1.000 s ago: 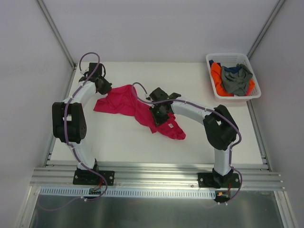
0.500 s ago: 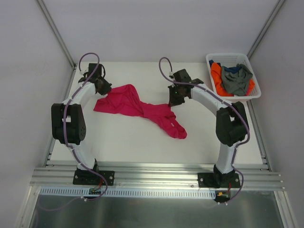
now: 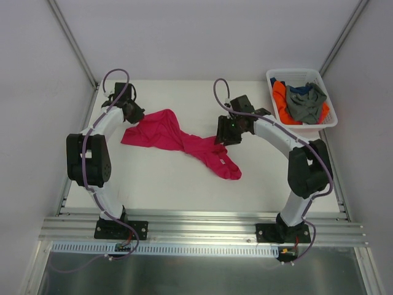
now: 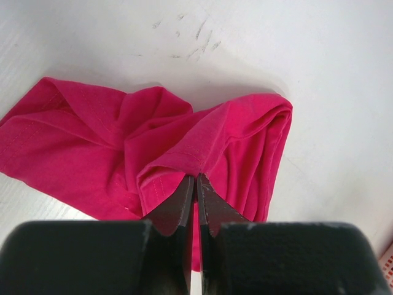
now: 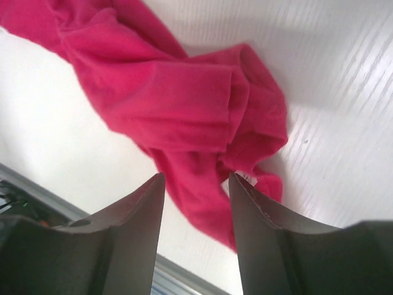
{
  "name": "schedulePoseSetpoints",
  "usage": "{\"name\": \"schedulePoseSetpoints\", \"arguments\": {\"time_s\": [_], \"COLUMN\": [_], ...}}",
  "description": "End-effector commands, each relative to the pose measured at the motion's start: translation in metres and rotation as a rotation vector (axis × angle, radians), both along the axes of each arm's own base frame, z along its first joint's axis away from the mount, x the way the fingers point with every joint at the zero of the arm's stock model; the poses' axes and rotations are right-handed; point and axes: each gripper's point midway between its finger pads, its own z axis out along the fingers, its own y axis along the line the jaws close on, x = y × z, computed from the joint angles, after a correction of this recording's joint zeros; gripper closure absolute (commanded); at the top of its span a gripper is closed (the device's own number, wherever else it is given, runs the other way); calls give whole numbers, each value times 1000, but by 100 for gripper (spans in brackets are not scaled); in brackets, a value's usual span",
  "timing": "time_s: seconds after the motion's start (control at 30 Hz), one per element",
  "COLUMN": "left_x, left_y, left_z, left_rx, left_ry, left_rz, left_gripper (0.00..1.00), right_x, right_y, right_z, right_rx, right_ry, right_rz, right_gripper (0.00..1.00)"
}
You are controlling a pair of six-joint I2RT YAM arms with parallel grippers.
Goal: Fold and stack the t-shirts
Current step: Flatten the tshirt out
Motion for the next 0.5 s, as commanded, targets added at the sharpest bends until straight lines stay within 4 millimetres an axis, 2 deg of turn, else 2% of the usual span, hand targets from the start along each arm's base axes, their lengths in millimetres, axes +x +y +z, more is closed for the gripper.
{"name": "schedulePoseSetpoints", "arguments": {"time_s": [0.0,0.17,0.3,0.47], "left_x": [5,7,7,9], "left_y": [-7,-7,-7,-7], "left_z": [19,18,18,21], "left_rx": [3,-1,4,5], "left_ry": [-54,-50,-52,-60], "left_rz": [-41,-47,-48,-56], "left_gripper": [100,100,100,100], "right_x": [-15,-9,1,3], "right_y": [5,7,16,14], "right_z": [19,1,-8,-17], "right_rx": [91,71,85,61], "right_ry": [27,70,83,98], "right_rz": [-59,-91,-99,-105], "right_gripper": [50,52,52,54]}}
